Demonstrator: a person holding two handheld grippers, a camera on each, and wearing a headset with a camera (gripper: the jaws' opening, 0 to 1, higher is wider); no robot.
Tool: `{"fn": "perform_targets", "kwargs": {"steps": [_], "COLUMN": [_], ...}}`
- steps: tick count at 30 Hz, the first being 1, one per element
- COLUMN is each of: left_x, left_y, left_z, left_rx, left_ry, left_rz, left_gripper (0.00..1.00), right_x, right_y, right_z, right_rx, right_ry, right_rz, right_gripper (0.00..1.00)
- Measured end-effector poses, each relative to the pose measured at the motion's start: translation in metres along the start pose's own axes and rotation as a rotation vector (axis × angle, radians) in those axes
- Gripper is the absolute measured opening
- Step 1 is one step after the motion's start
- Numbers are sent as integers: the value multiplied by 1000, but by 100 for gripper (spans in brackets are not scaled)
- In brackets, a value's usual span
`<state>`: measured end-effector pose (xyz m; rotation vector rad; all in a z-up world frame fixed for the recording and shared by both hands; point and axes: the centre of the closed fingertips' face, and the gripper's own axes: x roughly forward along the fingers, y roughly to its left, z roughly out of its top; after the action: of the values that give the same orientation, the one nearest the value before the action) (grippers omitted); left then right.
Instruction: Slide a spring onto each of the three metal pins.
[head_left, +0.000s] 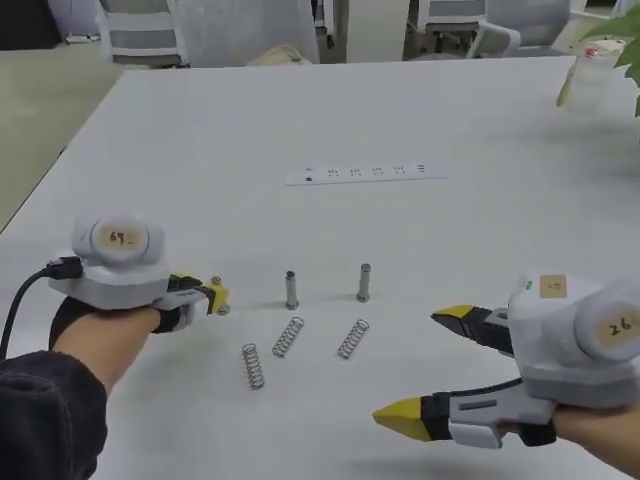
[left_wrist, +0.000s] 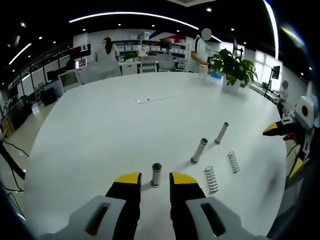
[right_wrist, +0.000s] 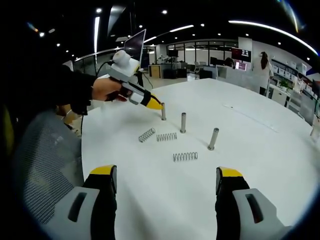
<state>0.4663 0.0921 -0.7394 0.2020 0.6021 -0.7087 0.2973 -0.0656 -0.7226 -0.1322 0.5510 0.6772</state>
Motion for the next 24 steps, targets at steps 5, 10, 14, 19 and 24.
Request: {"fn": "perform_targets", "kwargs": {"steps": [5, 10, 14, 19, 24], "left_x": [-8, -20, -27, -31, -32], "left_y": [-2, -15, -30, -42, -59], "left_z": [-2, -6, -11, -19, -29], "left_rx": [-15, -19, -3, -11, -34], "left_ry": [-11, -27, -34, -37, -25], "left_rz": [1, -28, -49, -64, -85], "left_gripper": [19, 19, 19, 19, 19], "right_x": [-1, 0, 0, 0, 2], "right_y": [0, 1, 2, 1, 1], "right_z": [2, 2, 2, 2, 3], "right_rx": [-2, -4, -5, -3, -5], "right_ry": [-3, -4, -1, -2, -2], "right_rz": [-1, 1, 2, 1, 4], "right_gripper": [81, 80, 80, 80, 80]}}
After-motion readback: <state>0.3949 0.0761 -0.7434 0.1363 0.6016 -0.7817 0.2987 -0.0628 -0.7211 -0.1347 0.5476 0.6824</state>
